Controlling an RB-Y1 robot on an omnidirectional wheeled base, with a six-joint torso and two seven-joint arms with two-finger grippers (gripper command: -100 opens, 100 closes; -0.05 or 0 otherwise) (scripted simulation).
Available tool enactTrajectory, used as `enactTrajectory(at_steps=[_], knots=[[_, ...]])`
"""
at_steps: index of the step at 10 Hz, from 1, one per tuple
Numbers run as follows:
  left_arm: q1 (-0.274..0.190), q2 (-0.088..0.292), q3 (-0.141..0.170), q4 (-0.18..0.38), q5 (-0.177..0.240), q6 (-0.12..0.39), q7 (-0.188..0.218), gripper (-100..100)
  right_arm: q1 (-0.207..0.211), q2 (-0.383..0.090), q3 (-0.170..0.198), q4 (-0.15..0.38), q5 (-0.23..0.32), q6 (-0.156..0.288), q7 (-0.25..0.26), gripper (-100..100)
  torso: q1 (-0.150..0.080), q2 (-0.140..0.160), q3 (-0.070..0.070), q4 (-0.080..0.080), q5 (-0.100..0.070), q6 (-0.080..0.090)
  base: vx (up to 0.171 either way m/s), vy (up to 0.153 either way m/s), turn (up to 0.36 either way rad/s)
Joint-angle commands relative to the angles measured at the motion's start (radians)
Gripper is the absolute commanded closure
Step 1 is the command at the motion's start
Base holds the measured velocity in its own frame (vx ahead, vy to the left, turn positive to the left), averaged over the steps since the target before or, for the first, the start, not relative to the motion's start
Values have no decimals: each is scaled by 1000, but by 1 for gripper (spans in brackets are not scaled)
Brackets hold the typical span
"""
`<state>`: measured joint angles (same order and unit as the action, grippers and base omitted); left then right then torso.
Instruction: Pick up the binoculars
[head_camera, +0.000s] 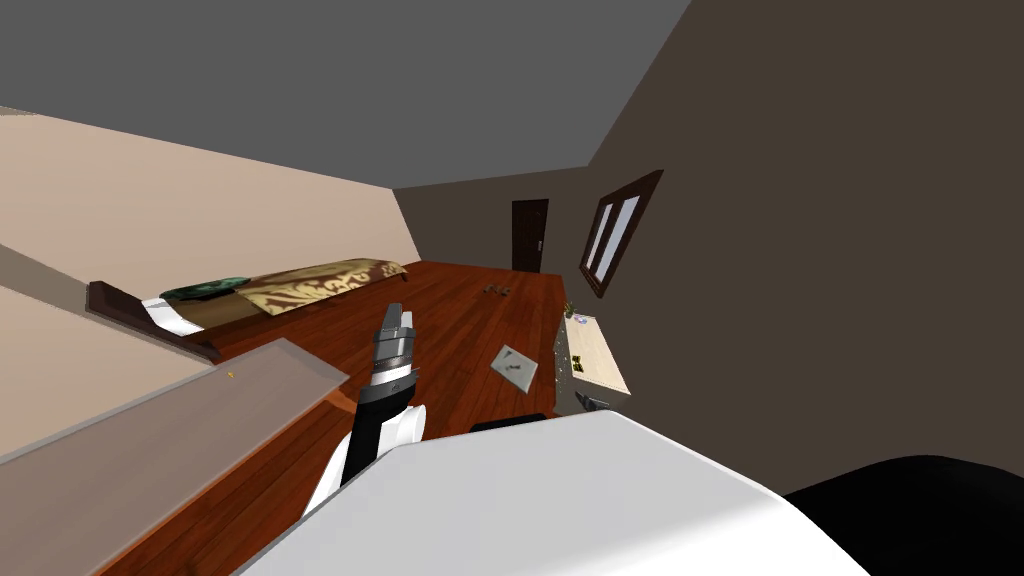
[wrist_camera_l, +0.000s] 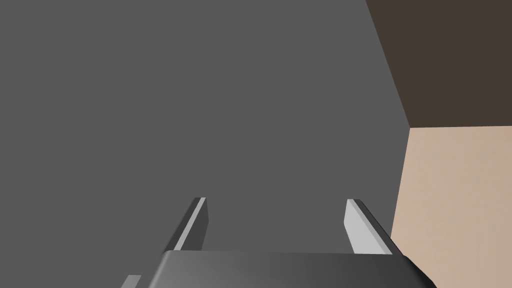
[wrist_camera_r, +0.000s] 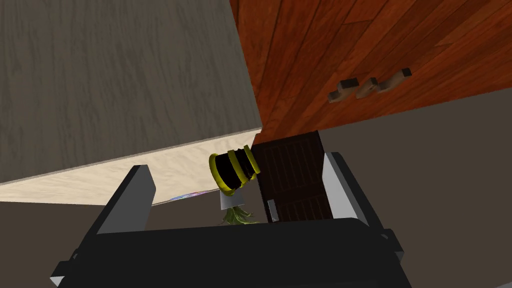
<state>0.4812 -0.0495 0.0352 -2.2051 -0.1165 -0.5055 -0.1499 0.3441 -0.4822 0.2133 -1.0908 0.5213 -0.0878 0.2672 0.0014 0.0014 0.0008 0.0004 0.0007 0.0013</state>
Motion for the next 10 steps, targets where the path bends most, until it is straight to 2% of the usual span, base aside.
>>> enactTrajectory(at_steps=[1,4,5,8,9,10], knots=[[0,0,0,0,0,0,0,0,-23,-14,10,45,15,27,17,-100,0,0,0,0,0,0,-13,31,88],[0,0,0,0,0,0,0,0,-64,-34,19,117,40,64,51,-100,0,0,0,0,0,0,-14,41,100],[0,0,0,0,0,0,0,0,-64,-34,19,120,40,64,51,-100,1,0,0,0,0,0,-5,30,43],[0,0,0,0,0,0,0,0,-122,-62,31,216,72,113,98,-100,0,-1,-1,0,0,0,5,39,126],[0,0,0,0,0,0,0,0,-122,-62,31,216,72,113,98,-100,1,-2,-1,0,0,0,10,31,36],[0,0,0,0,0,0,0,0,-141,-72,35,244,81,127,112,-100,0,-1,-1,0,0,0,9,28,89]])
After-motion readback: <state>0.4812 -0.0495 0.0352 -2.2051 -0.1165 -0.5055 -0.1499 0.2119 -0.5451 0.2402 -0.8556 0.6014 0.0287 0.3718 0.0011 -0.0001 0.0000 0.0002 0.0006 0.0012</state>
